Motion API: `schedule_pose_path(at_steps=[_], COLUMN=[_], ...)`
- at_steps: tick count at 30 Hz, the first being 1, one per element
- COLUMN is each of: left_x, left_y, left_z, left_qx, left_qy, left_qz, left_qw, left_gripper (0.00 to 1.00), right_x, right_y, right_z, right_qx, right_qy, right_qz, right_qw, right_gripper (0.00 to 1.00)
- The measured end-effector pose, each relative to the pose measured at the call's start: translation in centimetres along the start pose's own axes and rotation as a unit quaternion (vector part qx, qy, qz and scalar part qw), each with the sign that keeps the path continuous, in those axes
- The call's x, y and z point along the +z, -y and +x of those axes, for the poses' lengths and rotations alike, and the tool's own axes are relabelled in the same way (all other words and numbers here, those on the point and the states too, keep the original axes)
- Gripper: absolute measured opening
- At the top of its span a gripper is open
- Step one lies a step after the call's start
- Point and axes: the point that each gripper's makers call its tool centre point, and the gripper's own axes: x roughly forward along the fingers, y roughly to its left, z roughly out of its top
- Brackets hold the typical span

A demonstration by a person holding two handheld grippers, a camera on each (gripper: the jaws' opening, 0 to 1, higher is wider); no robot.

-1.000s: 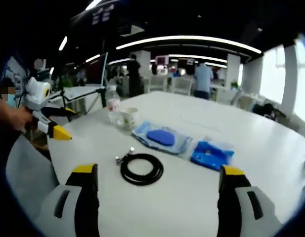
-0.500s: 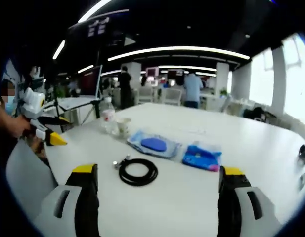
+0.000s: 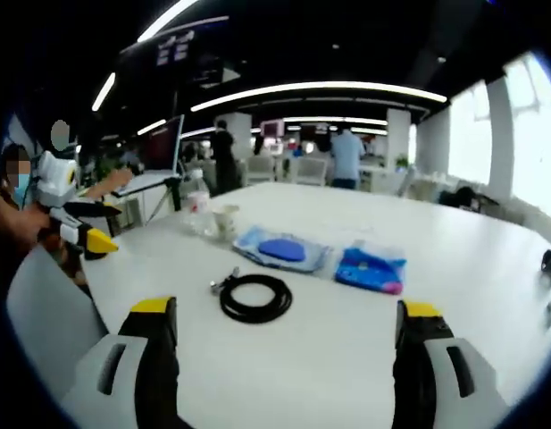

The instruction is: Arrange the tabletop items into an orderly group along one side of the table until the central work area is clear of visible clutter.

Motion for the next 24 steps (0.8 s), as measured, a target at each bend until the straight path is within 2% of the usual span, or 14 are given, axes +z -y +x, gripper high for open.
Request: schedule_pose_path(at_steps=[7, 10, 12, 19, 24], left_x=[-1.4, -1.6, -1.7, -2.0, -2.0], left_y=[-0.3, 0.0, 0.2, 0.1, 0.4], left_z=[-0.2, 0.0, 0.1, 0.3, 0.4], left_qx=[0.006, 0.006, 0.006, 0.007, 0.006], left_qy=[-0.006, -0.004, -0.007, -0.006, -0.003], left_qz=[-0.014, -0.014, 0.005, -0.007, 0.004], left_qw=[0.9999, 0.9999, 1.0000, 0.9999, 1.0000], left_gripper=[0.99, 0.99, 0.99, 0.99, 0.99], right_x=[-0.2, -0.2, -0.4, -0.9, -1.4], right_y=[0.2, 0.2, 0.3, 0.7, 0.7], right_z=[0.0, 0.0, 0.1, 0.1, 0.3], right_qx=[-0.004, -0.004, -0.006, -0.012, -0.013], right_qy=[0.002, 0.003, 0.000, -0.006, -0.016], right_qz=[0.004, 0.003, 0.005, 0.014, 0.018], right_qw=[1.0000, 1.0000, 1.0000, 0.9998, 0.9996], right_gripper=[1.00, 1.00, 1.00, 1.00, 1.00])
